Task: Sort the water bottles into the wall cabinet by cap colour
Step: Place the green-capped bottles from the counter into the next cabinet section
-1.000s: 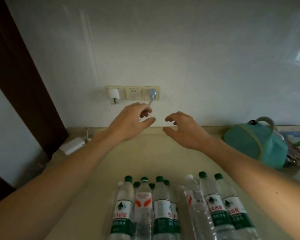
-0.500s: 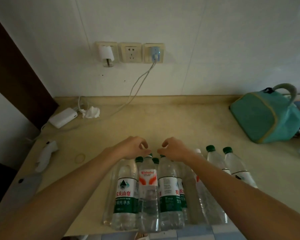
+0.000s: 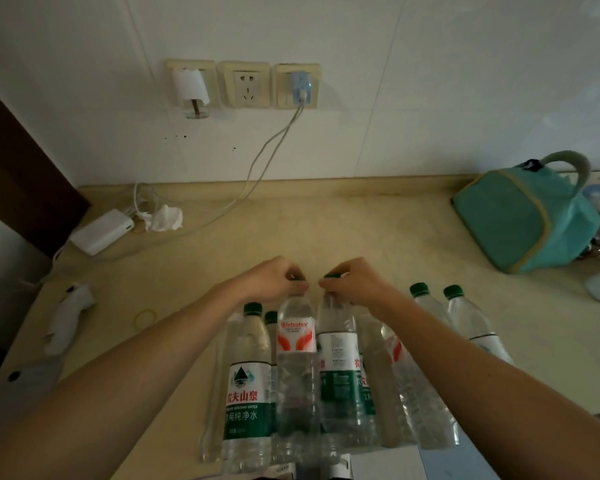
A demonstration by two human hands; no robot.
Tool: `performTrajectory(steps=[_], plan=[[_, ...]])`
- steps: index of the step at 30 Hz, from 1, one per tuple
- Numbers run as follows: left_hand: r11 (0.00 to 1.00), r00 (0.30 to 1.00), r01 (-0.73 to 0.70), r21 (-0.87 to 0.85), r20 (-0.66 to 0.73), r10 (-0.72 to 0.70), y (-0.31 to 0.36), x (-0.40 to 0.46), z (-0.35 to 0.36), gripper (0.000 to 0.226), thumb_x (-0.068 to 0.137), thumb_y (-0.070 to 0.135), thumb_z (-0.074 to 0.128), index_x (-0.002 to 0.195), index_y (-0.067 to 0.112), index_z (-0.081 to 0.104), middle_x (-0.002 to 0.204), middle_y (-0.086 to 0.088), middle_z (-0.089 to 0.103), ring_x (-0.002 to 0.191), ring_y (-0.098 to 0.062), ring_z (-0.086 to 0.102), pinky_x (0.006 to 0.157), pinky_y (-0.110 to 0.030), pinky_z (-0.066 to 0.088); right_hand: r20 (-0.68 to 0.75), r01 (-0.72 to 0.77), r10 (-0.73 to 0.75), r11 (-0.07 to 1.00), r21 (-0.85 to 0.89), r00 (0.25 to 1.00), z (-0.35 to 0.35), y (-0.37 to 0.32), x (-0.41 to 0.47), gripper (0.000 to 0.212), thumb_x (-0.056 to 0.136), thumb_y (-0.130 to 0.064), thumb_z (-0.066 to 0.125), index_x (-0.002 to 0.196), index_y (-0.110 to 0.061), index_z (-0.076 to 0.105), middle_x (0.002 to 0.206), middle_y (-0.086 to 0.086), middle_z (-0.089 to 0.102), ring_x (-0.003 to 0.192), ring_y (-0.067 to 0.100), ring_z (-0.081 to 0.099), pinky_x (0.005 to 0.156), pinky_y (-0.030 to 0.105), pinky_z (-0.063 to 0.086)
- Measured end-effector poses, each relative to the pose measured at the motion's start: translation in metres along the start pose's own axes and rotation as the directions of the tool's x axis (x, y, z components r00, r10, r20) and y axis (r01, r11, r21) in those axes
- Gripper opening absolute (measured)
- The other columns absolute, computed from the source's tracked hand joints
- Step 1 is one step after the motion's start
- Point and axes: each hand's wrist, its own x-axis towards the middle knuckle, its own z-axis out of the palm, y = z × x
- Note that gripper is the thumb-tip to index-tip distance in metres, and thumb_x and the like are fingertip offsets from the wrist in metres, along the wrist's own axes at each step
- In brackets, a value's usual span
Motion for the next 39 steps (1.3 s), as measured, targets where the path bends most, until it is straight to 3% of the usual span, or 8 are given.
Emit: performTrajectory(steps=[2, 6, 10, 16, 20, 23, 28, 39], plan=[[0.998, 0.997, -0.053, -0.039, -0.059, 0.050, 0.010, 0.001, -0.011, 0.029, 0.098, 0.034, 0.062, 0.122, 0.018, 0.067, 0.121, 0.002, 0.068, 0.108, -0.012, 0.062, 0.097, -0.034, 0.051, -0.033, 0.035, -0.032, 0.996, 0.087, 0.999, -0.014, -0.010, -0.002, 0.018, 0.087, -0.026, 0.078, 0.098, -0.012, 0.074, 0.082, 0.003, 0.076, 0.068, 0.009, 0.069, 0.052, 0.015, 0.049], [0.986, 0.976, -0.133, -0.103, -0.189, 0.112, 0.029, 0.001, -0.031, 0.026, 0.096, 0.034, 0.065, 0.119, 0.022, 0.066, 0.114, 0.008, 0.067, 0.101, -0.007, 0.063, 0.085, -0.027, 0.051, -0.128, 0.166, -0.144, 0.970, 0.176, 0.981, -0.043, -0.030, -0.012, 0.027, 0.083, -0.024, 0.082, 0.107, -0.012, 0.074, 0.093, 0.002, 0.074, 0.087, 0.016, 0.071, 0.075, 0.027, 0.058], [0.961, 0.931, -0.227, -0.157, -0.324, 0.167, 0.046, -0.003, -0.047, 0.025, 0.093, 0.029, 0.070, 0.117, 0.022, 0.069, 0.105, 0.013, 0.067, 0.096, -0.007, 0.067, 0.079, -0.024, 0.053, -0.205, 0.317, -0.273, 0.921, 0.227, 0.940, -0.068, -0.045, -0.027, 0.038, 0.078, -0.021, 0.086, 0.113, -0.011, 0.073, 0.101, -0.001, 0.075, 0.093, 0.013, 0.071, 0.083, 0.026, 0.058], [0.950, 0.812, -0.313, 0.000, -0.519, 0.268, 0.055, -0.007, -0.057, 0.030, 0.084, 0.026, 0.079, 0.110, 0.032, 0.067, 0.103, 0.024, 0.062, 0.094, 0.012, 0.058, 0.071, -0.005, 0.045, -0.290, 0.473, -0.457, 0.881, -0.018, 0.841, -0.074, -0.052, -0.029, 0.040, 0.080, -0.022, 0.084, 0.118, -0.017, 0.071, 0.102, -0.011, 0.069, 0.095, 0.004, 0.064, 0.081, 0.013, 0.048], [0.941, 0.744, -0.338, -0.011, -0.616, 0.260, 0.049, -0.001, -0.051, 0.033, 0.082, 0.015, 0.081, 0.111, 0.025, 0.069, 0.102, 0.023, 0.059, 0.097, 0.006, 0.059, 0.082, -0.006, 0.047, -0.385, 0.464, -0.436, 0.885, -0.021, 0.814, -0.073, -0.047, -0.013, 0.039, 0.081, -0.017, 0.083, 0.118, -0.015, 0.071, 0.101, -0.011, 0.065, 0.098, 0.010, 0.062, 0.086, 0.019, 0.048], [0.942, 0.738, -0.331, -0.063, -0.639, 0.217, 0.042, 0.004, -0.040, 0.034, 0.082, 0.011, 0.080, 0.112, 0.021, 0.069, 0.104, 0.020, 0.060, 0.101, 0.001, 0.061, 0.087, -0.014, 0.051, -0.367, 0.449, -0.427, 0.893, -0.028, 0.826, -0.068, -0.040, -0.002, 0.039, 0.083, -0.018, 0.082, 0.120, -0.016, 0.070, 0.103, -0.011, 0.065, 0.100, 0.010, 0.062, 0.091, 0.025, 0.052], [0.935, 0.727, -0.345, -0.087, -0.655, 0.208, 0.035, 0.012, -0.027, 0.033, 0.084, 0.013, 0.078, 0.115, 0.023, 0.067, 0.109, 0.019, 0.061, 0.105, 0.010, 0.057, 0.086, -0.006, 0.048, -0.348, 0.457, -0.432, 0.890, -0.011, 0.832, -0.062, -0.022, 0.009, 0.038, 0.084, -0.020, 0.081, 0.120, -0.020, 0.069, 0.107, -0.012, 0.068, 0.103, 0.011, 0.064, 0.097, 0.035, 0.056], [0.953, 0.763, -0.297, -0.056, -0.614, 0.202, 0.038, 0.017, -0.026, 0.036, 0.088, 0.018, 0.076, 0.122, 0.017, 0.065, 0.120, 0.006, 0.061, 0.110, 0.001, 0.058, 0.091, -0.006, 0.046, -0.258, 0.517, -0.507, 0.856, -0.032, 0.823, -0.062, -0.007, 0.018, 0.034, 0.087, -0.025, 0.077, 0.117, -0.028, 0.061, 0.111, -0.014, 0.065, 0.107, 0.008, 0.061, 0.095, 0.028, 0.053]])
